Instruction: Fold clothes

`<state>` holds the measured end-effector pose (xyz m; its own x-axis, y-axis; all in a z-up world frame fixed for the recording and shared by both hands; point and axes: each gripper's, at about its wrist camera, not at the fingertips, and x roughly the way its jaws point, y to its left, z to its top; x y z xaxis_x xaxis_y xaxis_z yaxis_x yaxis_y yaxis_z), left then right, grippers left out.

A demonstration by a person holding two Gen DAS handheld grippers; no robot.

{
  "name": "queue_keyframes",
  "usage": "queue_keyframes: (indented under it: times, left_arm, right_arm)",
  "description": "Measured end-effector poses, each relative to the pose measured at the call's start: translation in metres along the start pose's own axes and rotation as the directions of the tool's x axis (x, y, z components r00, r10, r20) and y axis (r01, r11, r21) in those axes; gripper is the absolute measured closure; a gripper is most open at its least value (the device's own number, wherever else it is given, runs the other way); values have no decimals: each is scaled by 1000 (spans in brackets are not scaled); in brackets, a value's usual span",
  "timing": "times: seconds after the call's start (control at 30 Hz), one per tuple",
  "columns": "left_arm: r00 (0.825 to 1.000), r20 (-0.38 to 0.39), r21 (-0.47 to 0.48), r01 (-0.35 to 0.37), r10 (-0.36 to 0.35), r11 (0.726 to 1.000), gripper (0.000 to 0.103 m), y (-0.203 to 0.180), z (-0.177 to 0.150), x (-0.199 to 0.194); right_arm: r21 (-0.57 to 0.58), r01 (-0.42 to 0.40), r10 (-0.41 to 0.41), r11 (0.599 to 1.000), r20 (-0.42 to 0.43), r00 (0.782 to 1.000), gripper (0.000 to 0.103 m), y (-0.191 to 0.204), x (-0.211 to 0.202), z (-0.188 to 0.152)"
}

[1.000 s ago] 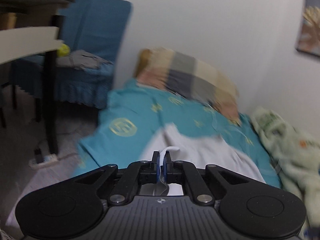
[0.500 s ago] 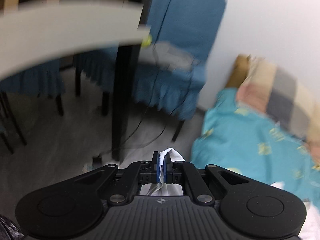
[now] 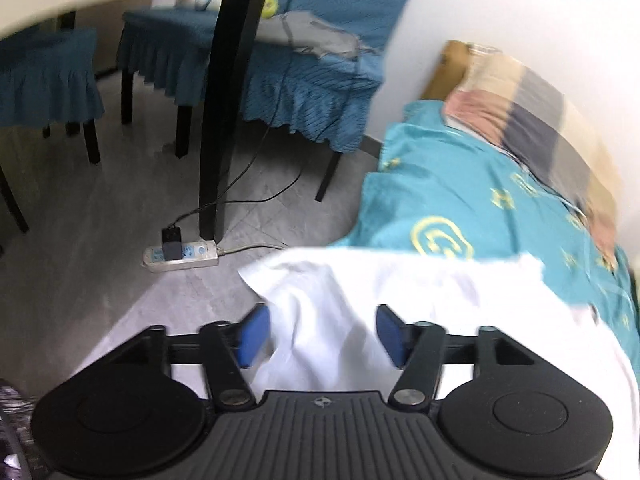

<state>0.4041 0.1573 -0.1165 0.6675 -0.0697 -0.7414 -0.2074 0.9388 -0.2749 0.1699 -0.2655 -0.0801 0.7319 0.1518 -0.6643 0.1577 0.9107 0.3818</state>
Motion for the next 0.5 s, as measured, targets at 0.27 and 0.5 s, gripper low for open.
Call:
queue_keyframes:
  times: [0.27, 0.5]
  left_arm:
    - [951, -266, 181, 210, -158, 961, 36, -24, -118, -132]
    - [843, -522, 187, 260, -129, 947, 37, -39, -223, -174]
  right_arm:
    - [12, -21, 21, 1000, 49, 999, 34, -2, -40, -2]
    - [48, -23, 19, 999, 96, 995, 34, -11, -78, -9]
